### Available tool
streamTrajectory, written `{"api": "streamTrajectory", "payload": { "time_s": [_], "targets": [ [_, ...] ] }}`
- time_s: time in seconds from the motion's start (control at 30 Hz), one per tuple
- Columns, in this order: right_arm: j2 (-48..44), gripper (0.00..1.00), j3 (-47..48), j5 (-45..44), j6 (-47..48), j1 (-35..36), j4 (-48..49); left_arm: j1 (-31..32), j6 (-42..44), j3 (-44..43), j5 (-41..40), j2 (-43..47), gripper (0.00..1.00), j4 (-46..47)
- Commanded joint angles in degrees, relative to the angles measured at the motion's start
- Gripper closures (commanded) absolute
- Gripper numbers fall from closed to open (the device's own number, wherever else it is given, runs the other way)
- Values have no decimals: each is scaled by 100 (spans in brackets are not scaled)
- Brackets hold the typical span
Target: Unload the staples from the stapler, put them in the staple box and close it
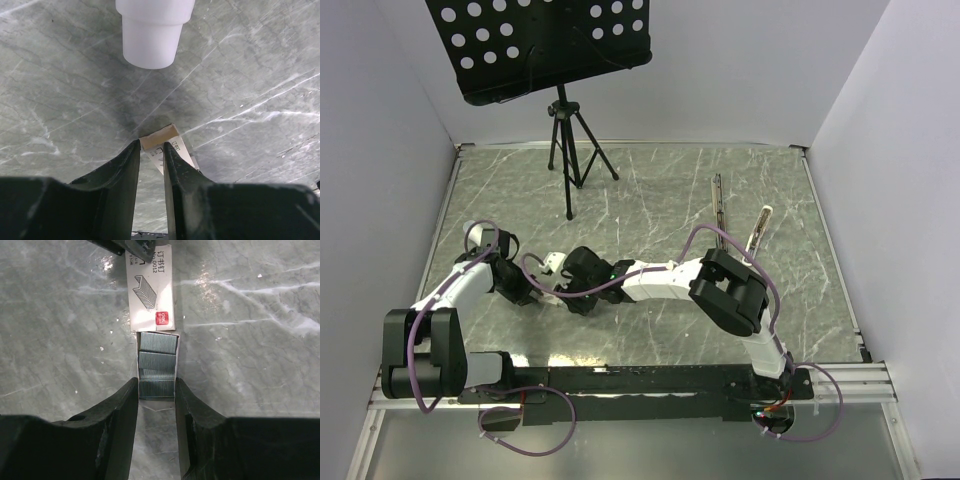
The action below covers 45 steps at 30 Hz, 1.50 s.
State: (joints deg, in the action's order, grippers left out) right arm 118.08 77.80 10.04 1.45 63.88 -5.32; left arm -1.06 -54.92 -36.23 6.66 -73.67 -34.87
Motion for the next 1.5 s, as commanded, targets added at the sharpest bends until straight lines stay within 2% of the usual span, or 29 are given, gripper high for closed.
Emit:
{"api": "streamTrajectory", "payload": {
  "time_s": [0.0,0.43,0.83,1.47],
  "targets": [
    [153,64,244,209,215,81,-30,-17,42,10,82,19,70,86],
    [127,64,552,-91,-137,81,-759,-17,34,-7,55,151,69,-63],
    [285,64,710,86,-137,72,-646,-8,25,10,73,116,69,-55],
    [329,64,737,-257,-514,81,-610,18,7,2,29,116,69,-90]
  ]
}}
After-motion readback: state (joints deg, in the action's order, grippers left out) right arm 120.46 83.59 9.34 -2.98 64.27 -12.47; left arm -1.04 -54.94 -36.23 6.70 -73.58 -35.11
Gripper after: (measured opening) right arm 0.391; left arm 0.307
